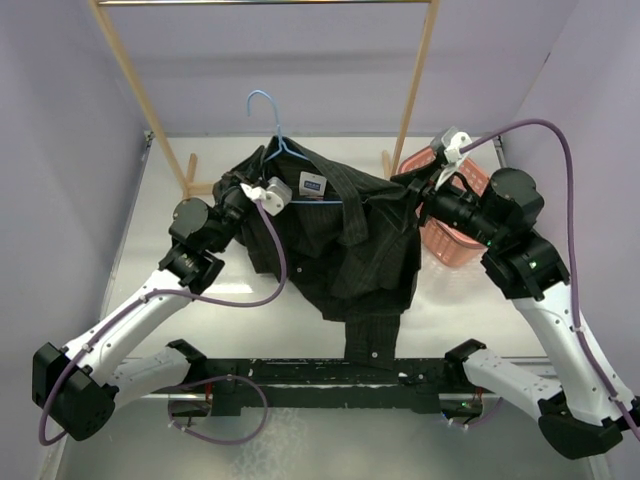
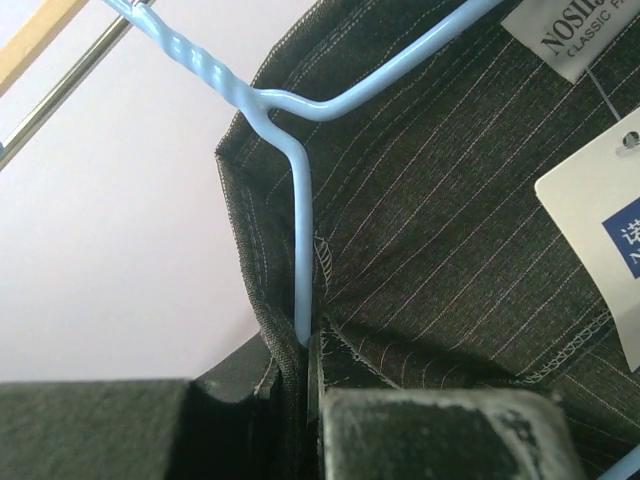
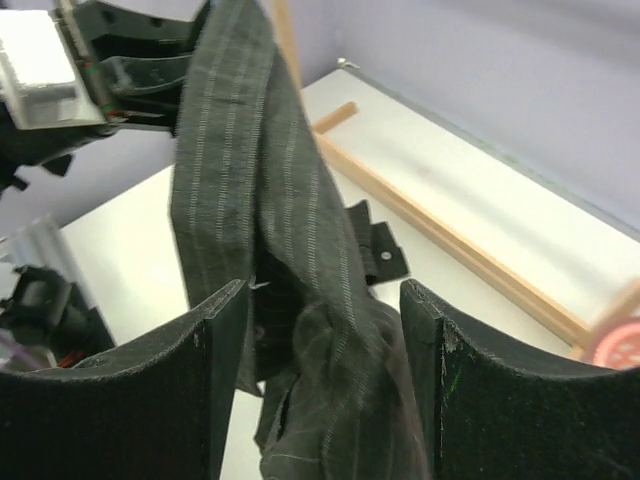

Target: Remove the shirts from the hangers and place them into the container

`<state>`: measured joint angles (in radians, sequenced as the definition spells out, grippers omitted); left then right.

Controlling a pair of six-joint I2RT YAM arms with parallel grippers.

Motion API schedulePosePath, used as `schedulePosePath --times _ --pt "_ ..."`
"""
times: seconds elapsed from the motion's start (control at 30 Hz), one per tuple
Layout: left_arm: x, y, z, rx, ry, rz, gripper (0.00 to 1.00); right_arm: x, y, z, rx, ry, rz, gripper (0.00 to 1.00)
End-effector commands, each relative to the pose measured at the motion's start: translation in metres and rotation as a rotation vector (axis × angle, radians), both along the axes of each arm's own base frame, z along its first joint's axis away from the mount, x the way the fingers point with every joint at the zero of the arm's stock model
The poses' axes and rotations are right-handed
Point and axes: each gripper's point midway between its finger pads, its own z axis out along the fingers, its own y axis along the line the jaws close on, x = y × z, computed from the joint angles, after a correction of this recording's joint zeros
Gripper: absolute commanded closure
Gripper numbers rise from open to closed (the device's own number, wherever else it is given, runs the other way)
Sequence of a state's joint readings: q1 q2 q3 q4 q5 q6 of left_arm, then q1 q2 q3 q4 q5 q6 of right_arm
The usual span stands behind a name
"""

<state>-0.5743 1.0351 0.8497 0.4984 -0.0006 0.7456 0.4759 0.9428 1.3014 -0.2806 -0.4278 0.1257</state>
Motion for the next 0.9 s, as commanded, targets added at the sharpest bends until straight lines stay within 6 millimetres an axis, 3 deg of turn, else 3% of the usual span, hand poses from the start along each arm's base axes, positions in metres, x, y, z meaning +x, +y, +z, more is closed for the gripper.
schedulePosePath --times 0.0,0.13,0.4,0.47,0.6,0.87 --pt "-0.014 0.017 0.046 -0.076 -0.154 0.038 1.00 0.007 -0.038 0.035 0.025 -0.088 -0.220 0.35" --pt "-0.011 0.012 0.041 -0.040 -0.102 0.022 1.00 -0.002 -0.046 0.043 0.052 -0.105 -0.240 0.36" --pt "0.018 0.015 0.034 -0.003 0.048 0.120 1.00 -0.017 -0.014 0.040 0.061 0.019 -0.050 0.44" --pt "0.030 0.018 0.033 0.011 0.079 0.173 1.00 -0.012 -0.009 0.039 0.063 0.042 -0.054 0.45" --pt "0.047 0.021 0.054 0.042 0.087 0.299 1.00 0.003 0.004 0.040 0.002 0.028 -0.113 0.45" --pt "0.031 0.006 0.090 0.132 0.017 0.406 1.00 0.049 0.029 0.027 -0.137 -0.010 -0.290 0.44"
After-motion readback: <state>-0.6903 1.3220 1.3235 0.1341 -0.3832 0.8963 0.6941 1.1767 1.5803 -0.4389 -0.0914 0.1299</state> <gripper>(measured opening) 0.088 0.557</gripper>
